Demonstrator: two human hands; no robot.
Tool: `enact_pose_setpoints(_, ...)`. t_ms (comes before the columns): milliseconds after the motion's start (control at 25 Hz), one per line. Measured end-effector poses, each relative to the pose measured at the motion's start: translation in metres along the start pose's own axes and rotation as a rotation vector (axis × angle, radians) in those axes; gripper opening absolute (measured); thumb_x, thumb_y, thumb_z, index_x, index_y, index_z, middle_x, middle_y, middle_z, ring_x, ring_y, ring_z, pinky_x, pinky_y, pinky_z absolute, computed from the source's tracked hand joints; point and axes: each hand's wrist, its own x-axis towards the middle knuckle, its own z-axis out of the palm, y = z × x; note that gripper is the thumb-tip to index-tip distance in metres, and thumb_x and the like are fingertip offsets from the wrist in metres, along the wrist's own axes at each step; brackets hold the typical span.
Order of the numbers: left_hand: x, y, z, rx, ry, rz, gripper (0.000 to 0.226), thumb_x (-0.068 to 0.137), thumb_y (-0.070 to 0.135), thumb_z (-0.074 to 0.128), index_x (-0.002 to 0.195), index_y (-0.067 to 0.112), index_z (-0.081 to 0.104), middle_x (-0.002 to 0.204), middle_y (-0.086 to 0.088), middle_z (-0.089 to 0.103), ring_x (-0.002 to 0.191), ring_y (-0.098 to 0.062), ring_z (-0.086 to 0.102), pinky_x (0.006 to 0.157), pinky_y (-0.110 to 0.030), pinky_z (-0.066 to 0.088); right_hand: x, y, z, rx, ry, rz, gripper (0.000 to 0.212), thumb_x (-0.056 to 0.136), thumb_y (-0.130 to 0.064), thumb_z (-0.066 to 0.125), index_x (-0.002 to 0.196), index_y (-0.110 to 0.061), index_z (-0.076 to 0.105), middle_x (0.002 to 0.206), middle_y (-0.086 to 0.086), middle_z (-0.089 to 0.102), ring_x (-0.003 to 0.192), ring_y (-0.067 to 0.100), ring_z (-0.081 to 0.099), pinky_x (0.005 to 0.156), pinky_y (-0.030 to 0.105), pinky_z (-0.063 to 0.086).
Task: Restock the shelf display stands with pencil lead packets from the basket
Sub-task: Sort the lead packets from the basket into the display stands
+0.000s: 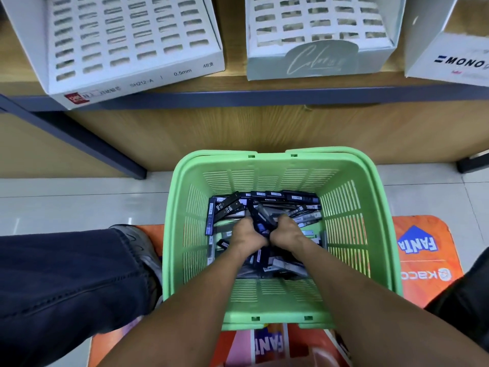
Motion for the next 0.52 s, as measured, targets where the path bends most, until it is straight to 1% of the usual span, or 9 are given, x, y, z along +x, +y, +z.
enact_pose_setpoints(40,-0.001,0.003,0.0,-0.095,-0.032,-0.018,0.028,0.07,-0.002,0.072,0.093,0.012,0.065,0.087,-0.003,0.071,0.079,-0.02,0.066,0.063,-0.027,0.054,-0.001,0.0,-0.001,0.063,-0.009,-0.015,0.044,0.085,-0.005,0.061,0.127,-0.004,0.047,0.106,0.012,0.062,0.096,0.027,0.063,0.069,0.034,0.054)
enact_pose_setpoints(120,-0.002,0.008,-0.002,-0.258,-0.093,-0.063,0.032,0.07,-0.013,0.067,0.093,0.009,0.065,0.078,-0.007,0.069,0.063,-0.021,0.062,0.051,-0.027,0.049,-0.003,0.001,-0.003,0.192,-0.033,-0.079,0.044,0.079,-0.003,0.063,0.122,-0.011,0.056,0.104,0.011,0.068,0.095,0.028,0.067,0.08,0.041,0.06)
enact_pose_setpoints(160,-0.003,0.009,-0.003,-0.31,-0.115,-0.082,0.032,0.07,-0.017,0.064,0.091,0.007,0.064,0.073,-0.01,0.066,0.057,-0.021,0.059,0.046,-0.026,0.045,-0.006,0.002,-0.004,0.241,-0.05,-0.11,0.041,0.077,0.001,0.061,0.116,-0.011,0.06,0.1,0.013,0.07,0.092,0.029,0.068,0.081,0.043,0.06)
enact_pose_setpoints(240,-0.006,0.012,-0.004,-0.351,-0.125,-0.097,0.035,0.069,-0.021,0.06,0.088,0.008,0.063,0.07,-0.011,0.062,0.054,-0.02,0.055,0.044,-0.026,0.041,-0.012,0.003,-0.006,0.307,-0.091,-0.145,0.034,0.073,0.01,0.058,0.101,-0.008,0.067,0.091,0.018,0.073,0.082,0.029,0.07,0.074,0.042,0.059)
enact_pose_setpoints(320,-0.008,0.012,-0.003,-0.368,-0.107,-0.091,0.039,0.066,-0.021,0.059,0.088,0.011,0.061,0.073,-0.012,0.062,0.06,-0.023,0.057,0.049,-0.029,0.043,-0.017,0.005,-0.01,0.357,-0.145,-0.168,0.03,0.072,0.015,0.058,0.089,-0.006,0.07,0.086,0.02,0.074,0.078,0.026,0.07,0.075,0.042,0.058)
enact_pose_setpoints(400,-0.009,0.013,0.0,-0.323,-0.089,-0.071,0.042,0.066,-0.015,0.064,0.093,0.017,0.058,0.087,-0.01,0.063,0.073,-0.023,0.061,0.058,-0.032,0.051,-0.025,0.006,-0.016,0.393,-0.187,-0.174,0.025,0.075,0.018,0.057,0.083,-0.003,0.069,0.079,0.017,0.073,0.077,0.022,0.069,0.072,0.034,0.057)
enact_pose_setpoints(440,-0.009,0.013,0.001,-0.241,-0.075,-0.051,0.047,0.065,-0.011,0.07,0.1,0.018,0.058,0.101,-0.009,0.061,0.086,-0.024,0.062,0.067,-0.033,0.055,-0.026,0.006,-0.018,0.395,-0.194,-0.174,0.024,0.077,0.019,0.056,0.081,-0.002,0.067,0.074,0.013,0.071,0.074,0.019,0.068,0.069,0.029,0.054)
enact_pose_setpoints(480,-0.007,0.012,0.002,-0.121,-0.06,-0.034,0.055,0.063,-0.007,0.075,0.109,0.018,0.058,0.115,-0.009,0.054,0.099,-0.025,0.06,0.081,-0.034,0.057,-0.029,0.005,-0.02,0.401,-0.198,-0.18,0.024,0.079,0.019,0.055,0.077,-0.003,0.065,0.068,0.007,0.069,0.07,0.017,0.066,0.065,0.025,0.052)
enact_pose_setpoints(520,-0.007,0.011,0.002,-0.008,-0.046,-0.017,0.062,0.061,-0.003,0.079,0.117,0.017,0.058,0.123,-0.009,0.044,0.11,-0.027,0.055,0.093,-0.034,0.055,-0.03,0.004,-0.02,0.403,-0.197,-0.188,0.024,0.083,0.017,0.056,0.075,-0.005,0.062,0.063,0.002,0.066,0.066,0.014,0.064,0.062,0.024,0.052)
